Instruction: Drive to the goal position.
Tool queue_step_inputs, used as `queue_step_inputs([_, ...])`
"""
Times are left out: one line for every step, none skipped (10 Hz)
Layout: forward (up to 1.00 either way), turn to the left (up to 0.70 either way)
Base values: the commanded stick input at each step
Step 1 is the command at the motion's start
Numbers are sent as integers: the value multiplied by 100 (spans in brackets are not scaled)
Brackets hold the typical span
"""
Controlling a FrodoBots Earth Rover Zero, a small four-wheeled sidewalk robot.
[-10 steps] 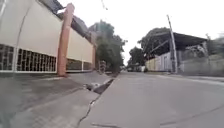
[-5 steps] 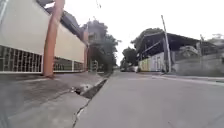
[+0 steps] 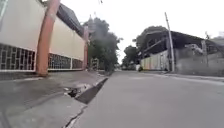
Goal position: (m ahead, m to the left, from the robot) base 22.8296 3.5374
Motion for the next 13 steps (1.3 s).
queue_step_inputs([70,-22])
queue_step_inputs([70,-35])
queue_step_inputs([70,-35])
queue_step_inputs([70,-35])
queue_step_inputs([70,-35])
queue_step_inputs([70,-35])
queue_step_inputs([70,-31])
queue_step_inputs([70,-31])
queue_step_inputs([70,-25])
queue_step_inputs([70,-20])
queue_step_inputs([70,-14])
queue_step_inputs([70,-7])
queue_step_inputs([70,0])
